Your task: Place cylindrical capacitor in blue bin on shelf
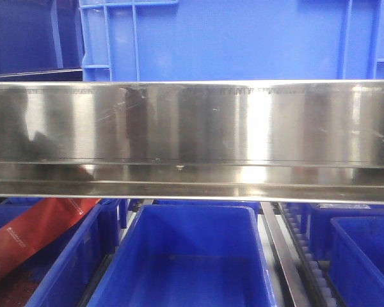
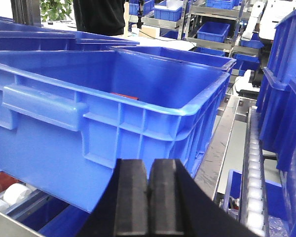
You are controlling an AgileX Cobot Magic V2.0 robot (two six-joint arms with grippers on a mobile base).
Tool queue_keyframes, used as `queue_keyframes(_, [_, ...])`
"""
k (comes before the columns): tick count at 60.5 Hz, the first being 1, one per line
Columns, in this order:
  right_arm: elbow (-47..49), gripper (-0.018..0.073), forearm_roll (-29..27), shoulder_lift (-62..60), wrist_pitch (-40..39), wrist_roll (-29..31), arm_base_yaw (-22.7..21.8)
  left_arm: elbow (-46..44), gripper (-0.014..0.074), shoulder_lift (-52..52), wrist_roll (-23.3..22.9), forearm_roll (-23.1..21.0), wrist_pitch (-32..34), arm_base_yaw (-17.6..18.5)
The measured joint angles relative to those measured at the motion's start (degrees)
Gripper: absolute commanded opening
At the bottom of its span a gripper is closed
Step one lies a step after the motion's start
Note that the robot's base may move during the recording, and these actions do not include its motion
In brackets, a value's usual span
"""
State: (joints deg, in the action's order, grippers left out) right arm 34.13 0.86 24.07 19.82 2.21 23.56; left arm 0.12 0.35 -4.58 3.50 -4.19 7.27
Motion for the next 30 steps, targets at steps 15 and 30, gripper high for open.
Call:
queue_keyframes(15, [0.0,-0.0143,0.0,0.0,0.0,0.0,0.0,0.0,-0.0111,0.0,0.0,0.0,0.0,0.0])
queue_keyframes(30, [-3.6,-0.0143,-2.0,-2.8,-0.1,0.0,-3.6,0.0,-0.0111,0.0,0.0,0.0,0.0,0.0])
